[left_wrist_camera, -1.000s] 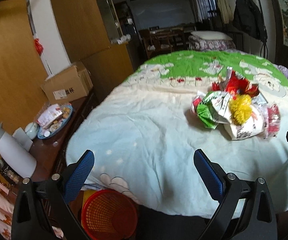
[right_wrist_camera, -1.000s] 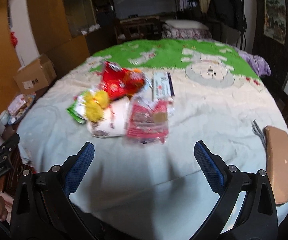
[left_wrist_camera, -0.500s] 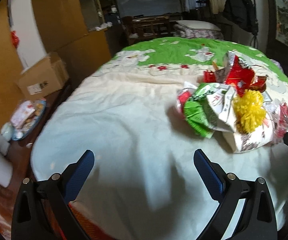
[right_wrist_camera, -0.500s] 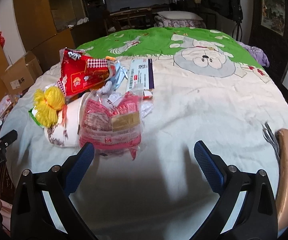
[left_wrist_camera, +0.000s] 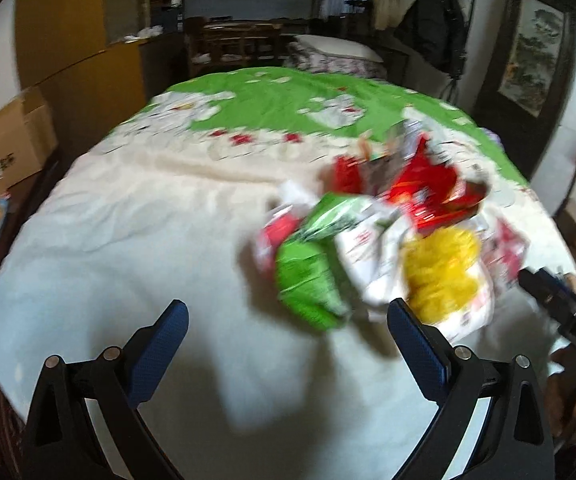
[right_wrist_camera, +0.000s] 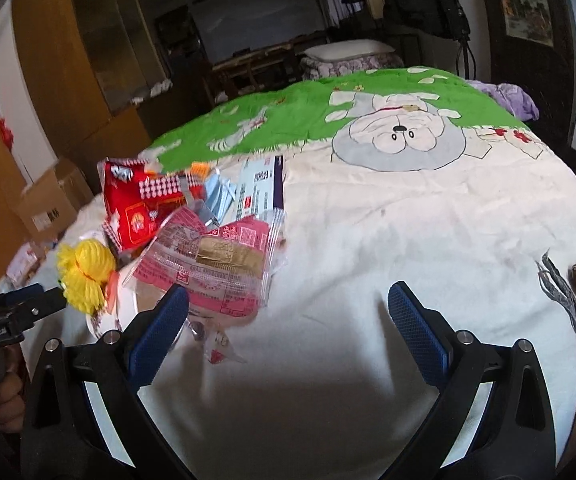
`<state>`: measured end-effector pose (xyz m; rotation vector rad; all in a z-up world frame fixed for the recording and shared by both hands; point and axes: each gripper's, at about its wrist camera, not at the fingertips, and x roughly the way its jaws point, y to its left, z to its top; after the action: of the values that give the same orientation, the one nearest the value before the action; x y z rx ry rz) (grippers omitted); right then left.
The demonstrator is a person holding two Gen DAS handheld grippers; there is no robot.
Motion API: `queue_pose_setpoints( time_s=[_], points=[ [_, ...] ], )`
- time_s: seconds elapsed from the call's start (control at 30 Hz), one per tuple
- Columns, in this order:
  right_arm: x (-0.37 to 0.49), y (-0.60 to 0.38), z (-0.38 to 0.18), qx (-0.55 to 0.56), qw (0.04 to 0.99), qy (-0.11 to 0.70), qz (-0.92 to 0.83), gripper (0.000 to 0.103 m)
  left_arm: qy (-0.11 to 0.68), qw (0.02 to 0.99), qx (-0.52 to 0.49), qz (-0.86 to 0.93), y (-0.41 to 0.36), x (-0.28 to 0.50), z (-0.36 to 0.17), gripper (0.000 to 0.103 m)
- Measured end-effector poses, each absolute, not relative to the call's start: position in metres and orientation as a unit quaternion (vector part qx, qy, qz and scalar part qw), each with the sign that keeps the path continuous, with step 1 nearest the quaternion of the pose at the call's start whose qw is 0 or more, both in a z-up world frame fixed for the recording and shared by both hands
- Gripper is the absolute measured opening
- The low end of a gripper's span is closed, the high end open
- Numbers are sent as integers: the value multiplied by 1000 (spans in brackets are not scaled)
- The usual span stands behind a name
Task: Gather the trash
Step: 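Reach into the pile and grasp the green-white snack bag with the left tool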
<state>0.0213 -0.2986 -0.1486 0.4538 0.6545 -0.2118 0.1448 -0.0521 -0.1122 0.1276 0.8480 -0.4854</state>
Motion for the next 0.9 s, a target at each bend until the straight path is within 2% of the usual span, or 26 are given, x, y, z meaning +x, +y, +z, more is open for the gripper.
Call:
queue_pose_setpoints(
  time_s=[0.17,0.3,0.5,0.63,0.9],
  points=[
    [23,-297,-150,219,915,323,-101,96,390,880,73,-260,-80,145,-106,97],
    [22,-298,-150,223,915,320,-101,96,384,889,119,-219,-88,149,-113,98],
    [18,-300,-149,232,917,310,-97,96,400,899,87,-153,-26,163,-116,97],
    [17,-300,-149,233,917,308,-96,96,404,896,53,-176,-6,157,-107,97],
    [18,-300,-150,233,916,311,-96,96,403,891,79,-195,-51,168,-116,97]
  ],
)
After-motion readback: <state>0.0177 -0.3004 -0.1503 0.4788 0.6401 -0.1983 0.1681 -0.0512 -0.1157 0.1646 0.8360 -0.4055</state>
